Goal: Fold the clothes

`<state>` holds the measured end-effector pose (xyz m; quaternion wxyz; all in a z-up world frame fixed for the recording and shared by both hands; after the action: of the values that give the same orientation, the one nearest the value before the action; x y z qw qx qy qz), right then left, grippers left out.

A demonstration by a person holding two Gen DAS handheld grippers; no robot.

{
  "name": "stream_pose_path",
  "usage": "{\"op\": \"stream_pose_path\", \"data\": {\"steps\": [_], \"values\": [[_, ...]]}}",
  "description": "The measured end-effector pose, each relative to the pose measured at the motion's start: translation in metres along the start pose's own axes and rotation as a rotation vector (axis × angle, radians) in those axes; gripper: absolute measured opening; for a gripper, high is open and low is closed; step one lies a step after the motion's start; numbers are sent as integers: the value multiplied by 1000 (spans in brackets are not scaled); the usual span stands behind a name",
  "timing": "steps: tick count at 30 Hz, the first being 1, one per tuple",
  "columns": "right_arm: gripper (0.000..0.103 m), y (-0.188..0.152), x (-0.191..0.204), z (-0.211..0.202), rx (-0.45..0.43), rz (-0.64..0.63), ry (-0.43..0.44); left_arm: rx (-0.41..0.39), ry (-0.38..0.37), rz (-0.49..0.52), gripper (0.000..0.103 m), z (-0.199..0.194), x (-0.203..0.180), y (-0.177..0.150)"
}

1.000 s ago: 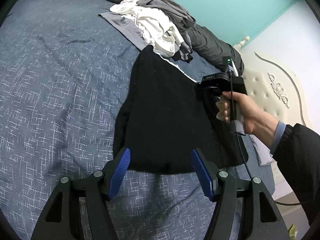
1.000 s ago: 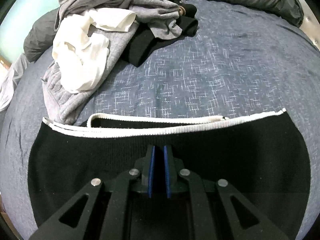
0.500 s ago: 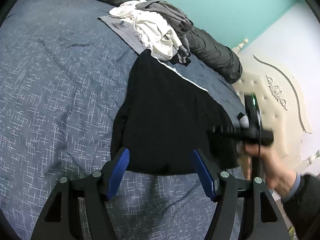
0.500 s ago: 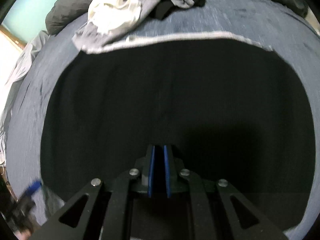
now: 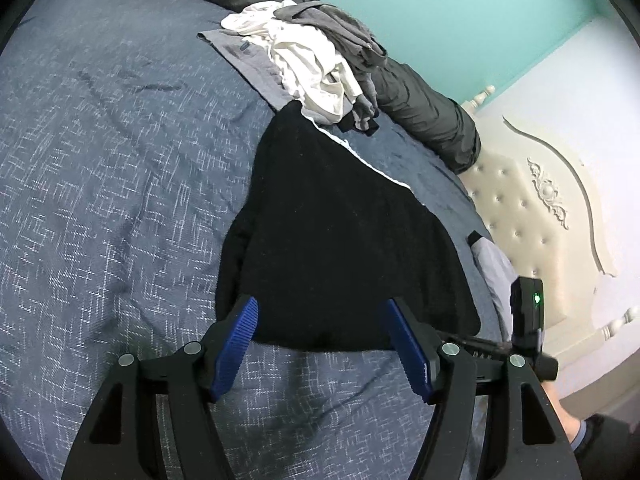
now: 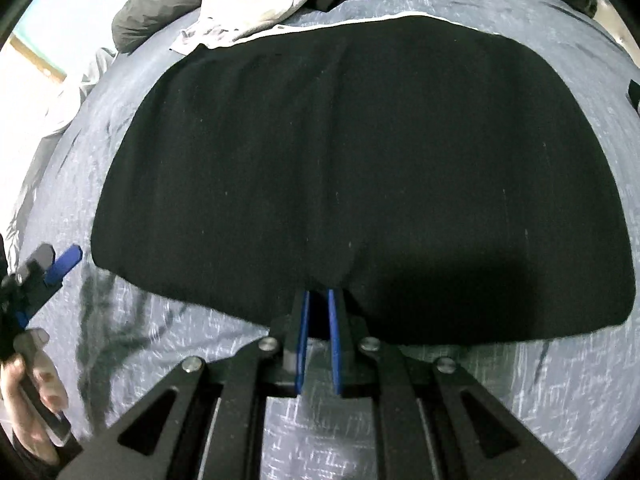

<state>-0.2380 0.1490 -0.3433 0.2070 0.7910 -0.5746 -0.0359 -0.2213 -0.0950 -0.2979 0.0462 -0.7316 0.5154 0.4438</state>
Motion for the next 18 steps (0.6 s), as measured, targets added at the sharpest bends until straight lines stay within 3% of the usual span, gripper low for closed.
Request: {"op": "stream_pose_path", "data": {"steps": [7, 11, 18], "values": [[8, -26, 10, -7, -2, 2, 48, 15, -16, -60, 76, 6, 8, 0], [8, -40, -2, -23, -72, 60, 70, 25, -3, -78, 76, 10, 13, -3], [12, -33, -52, -43, -250, 165, 81, 15, 18, -106, 80, 16, 16, -6]]}}
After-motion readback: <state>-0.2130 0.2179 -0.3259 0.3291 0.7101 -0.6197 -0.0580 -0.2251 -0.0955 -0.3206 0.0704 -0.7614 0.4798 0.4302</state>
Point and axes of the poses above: each gripper's, at about its wrist camera, not at the fingertips, and z roughly the way its jaws point, x to its left, y to its top, the point moved 8 cm from there along z, roughly the way its jaws point, and after that the axes turned 9 degrees about -z, right-handed, at the moved point
